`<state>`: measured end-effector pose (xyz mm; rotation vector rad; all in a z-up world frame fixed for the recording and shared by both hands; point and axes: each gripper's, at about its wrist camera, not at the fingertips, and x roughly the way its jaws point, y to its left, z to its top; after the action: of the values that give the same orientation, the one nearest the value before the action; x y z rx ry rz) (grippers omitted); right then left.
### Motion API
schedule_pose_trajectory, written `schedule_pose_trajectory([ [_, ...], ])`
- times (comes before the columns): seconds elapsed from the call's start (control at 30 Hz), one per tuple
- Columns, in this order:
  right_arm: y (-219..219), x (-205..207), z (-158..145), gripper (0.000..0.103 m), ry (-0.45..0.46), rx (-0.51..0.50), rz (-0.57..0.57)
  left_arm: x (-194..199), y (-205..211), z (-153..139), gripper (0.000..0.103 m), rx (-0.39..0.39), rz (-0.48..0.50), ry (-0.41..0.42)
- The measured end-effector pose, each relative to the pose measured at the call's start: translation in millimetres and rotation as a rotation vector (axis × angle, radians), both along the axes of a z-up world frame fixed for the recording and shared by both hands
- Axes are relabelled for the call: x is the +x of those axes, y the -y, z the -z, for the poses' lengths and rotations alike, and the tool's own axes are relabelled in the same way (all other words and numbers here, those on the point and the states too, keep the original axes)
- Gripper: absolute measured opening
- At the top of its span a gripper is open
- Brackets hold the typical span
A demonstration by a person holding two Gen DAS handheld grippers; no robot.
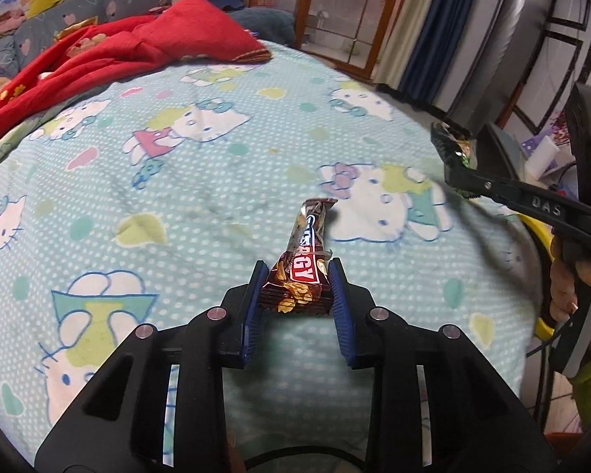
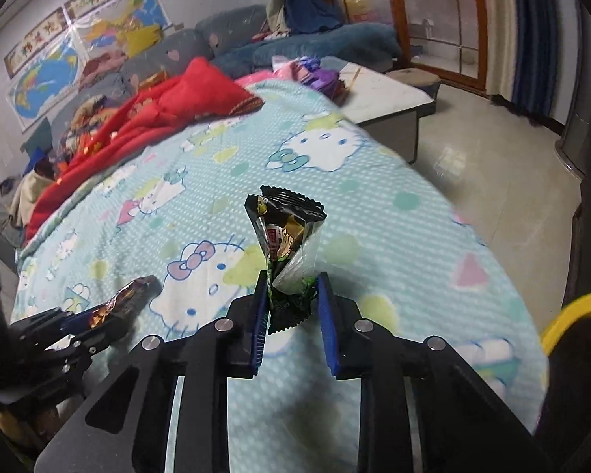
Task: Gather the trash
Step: 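Grasp brown Energy bar wrapper with left gripper while right gripper grasps green snack packet, then carry the bar wrapper and green packet over the yellow bin with both grippers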
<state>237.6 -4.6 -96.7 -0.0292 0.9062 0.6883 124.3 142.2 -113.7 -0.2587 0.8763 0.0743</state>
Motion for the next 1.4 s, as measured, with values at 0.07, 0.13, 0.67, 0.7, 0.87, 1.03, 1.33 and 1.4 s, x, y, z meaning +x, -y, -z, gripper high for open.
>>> schedule_pose_trajectory([
  [0.07,15.1,-5.2,-7.1,0.023,0.007,0.020,0.004,0.3,5.3,-5.2,0.025,-0.027,0.012,0.017],
  [0.13,29.4,-9.4,-14.5,0.023,0.022,0.028,0.017,1.0,15.2,-13.1,0.025,-0.048,0.034,0.041],
  [0.67,132.1,-39.1,-52.6,0.023,0.119,0.089,0.158,19.4,100.4,-62.1,0.025,-0.040,0.204,0.151],
  [0.7,140.3,-40.8,-53.5,0.023,0.123,0.092,0.174,21.0,105.9,-64.8,0.025,-0.040,0.215,0.156],
  [0.87,165.6,-47.8,-53.9,0.023,0.152,0.076,0.232,30.3,131.9,-73.8,0.025,-0.035,0.270,0.179],
  [1.03,191.4,-55.1,-51.5,0.023,0.161,0.067,0.290,38.2,160.9,-79.6,0.025,-0.035,0.327,0.197],
  [1.33,227.9,-68.3,-49.5,0.023,0.192,0.036,0.389,50.4,208.1,-79.2,0.025,-0.033,0.418,0.206],
  [1.4,235.8,-70.2,-48.4,0.023,0.195,0.030,0.408,52.0,216.2,-79.3,0.025,-0.033,0.435,0.205],
])
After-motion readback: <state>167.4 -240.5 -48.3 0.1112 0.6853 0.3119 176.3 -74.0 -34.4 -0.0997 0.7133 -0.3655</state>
